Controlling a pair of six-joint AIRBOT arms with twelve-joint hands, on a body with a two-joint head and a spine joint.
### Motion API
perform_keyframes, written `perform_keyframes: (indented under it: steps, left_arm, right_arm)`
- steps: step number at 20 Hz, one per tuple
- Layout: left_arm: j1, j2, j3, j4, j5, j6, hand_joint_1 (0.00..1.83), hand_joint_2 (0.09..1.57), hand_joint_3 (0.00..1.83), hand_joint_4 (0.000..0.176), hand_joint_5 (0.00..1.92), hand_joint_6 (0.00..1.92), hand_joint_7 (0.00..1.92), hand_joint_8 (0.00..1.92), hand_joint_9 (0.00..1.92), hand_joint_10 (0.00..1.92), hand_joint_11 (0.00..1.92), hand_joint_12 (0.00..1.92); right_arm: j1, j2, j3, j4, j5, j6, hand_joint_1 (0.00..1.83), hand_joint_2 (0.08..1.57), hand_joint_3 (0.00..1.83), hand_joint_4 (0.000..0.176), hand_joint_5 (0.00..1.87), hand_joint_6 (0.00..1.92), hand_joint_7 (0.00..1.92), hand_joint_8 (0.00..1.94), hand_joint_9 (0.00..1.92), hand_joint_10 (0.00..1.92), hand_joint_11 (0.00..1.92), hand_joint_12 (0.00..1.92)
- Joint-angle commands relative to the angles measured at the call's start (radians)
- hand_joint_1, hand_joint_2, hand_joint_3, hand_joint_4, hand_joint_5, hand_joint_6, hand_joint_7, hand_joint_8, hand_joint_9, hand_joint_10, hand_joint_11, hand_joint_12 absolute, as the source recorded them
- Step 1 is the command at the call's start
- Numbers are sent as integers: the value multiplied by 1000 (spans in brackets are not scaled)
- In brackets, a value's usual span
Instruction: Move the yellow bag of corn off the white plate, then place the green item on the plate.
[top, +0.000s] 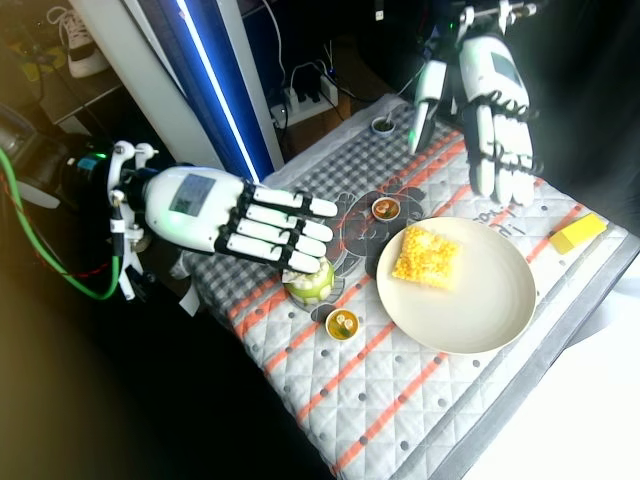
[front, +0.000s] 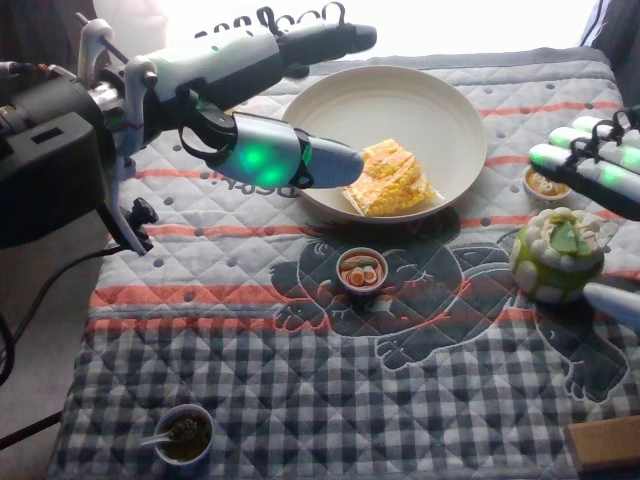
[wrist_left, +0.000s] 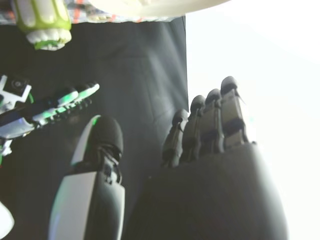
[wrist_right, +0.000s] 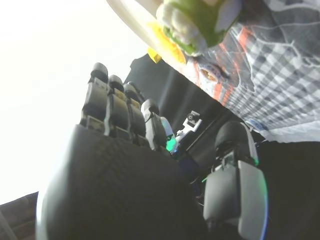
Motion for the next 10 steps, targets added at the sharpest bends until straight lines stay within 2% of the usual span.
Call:
perform_keyframes:
  steps: [1, 2, 4, 5, 6, 8, 9, 10]
  left_arm:
    - [-15, -3, 3, -3, -109, -3, 690, 1107, 14, 64, 126, 24, 115, 5, 39, 60, 0, 468]
    - [-15, -2, 5, -4, -104, -3, 678, 1117, 14, 67, 124, 20, 111, 2, 30, 54, 0, 468]
    - [-19, -11, 11, -3, -89, 0, 689, 1120, 4, 75, 134, 11, 124, 3, 51, 51, 0, 359]
    - [-23, -22, 18, -3, -75, 6, 709, 1110, 0, 76, 141, 8, 138, 4, 74, 57, 0, 461]
    - [-28, -36, 28, -3, -59, 14, 725, 1102, 0, 74, 150, 7, 152, 5, 97, 64, 0, 640]
    - [-40, -86, 73, -3, -10, 22, 694, 1086, 0, 90, 155, 6, 176, 7, 144, 79, 0, 1010]
    - [-46, -109, 95, -3, 11, 22, 712, 1088, 0, 96, 164, 8, 182, 6, 161, 89, 0, 1148]
    - [-50, -125, 112, -4, 25, 22, 742, 1087, 0, 97, 173, 12, 174, 2, 166, 92, 0, 1176]
  right_arm:
    - [7, 2, -1, -3, 121, 2, 394, 1370, 4, 0, 0, 0, 0, 0, 0, 0, 0, 432]
    - [7, 2, -1, -3, 124, 2, 387, 1367, 1, 0, 0, 0, 0, 0, 7, 2, 0, 546]
    - [5, 2, -1, 0, 127, 2, 410, 1366, 0, 0, 0, 0, 0, 0, 0, 0, 0, 418]
    - [5, 2, -1, 2, 127, 2, 414, 1366, 0, 0, 0, 0, 0, 0, 0, 0, 0, 399]
    - [4, 2, -1, 3, 127, 2, 413, 1365, 0, 0, 0, 0, 0, 0, 0, 0, 0, 397]
    - [3, 1, 1, 4, 127, 2, 416, 1358, 0, 0, 0, 0, 0, 0, 0, 0, 0, 364]
    - [3, 1, 1, 4, 127, 2, 430, 1355, 0, 0, 0, 0, 0, 0, 0, 0, 0, 438]
    - [3, 1, 1, 4, 127, 2, 427, 1352, 0, 0, 0, 0, 0, 0, 0, 0, 0, 418]
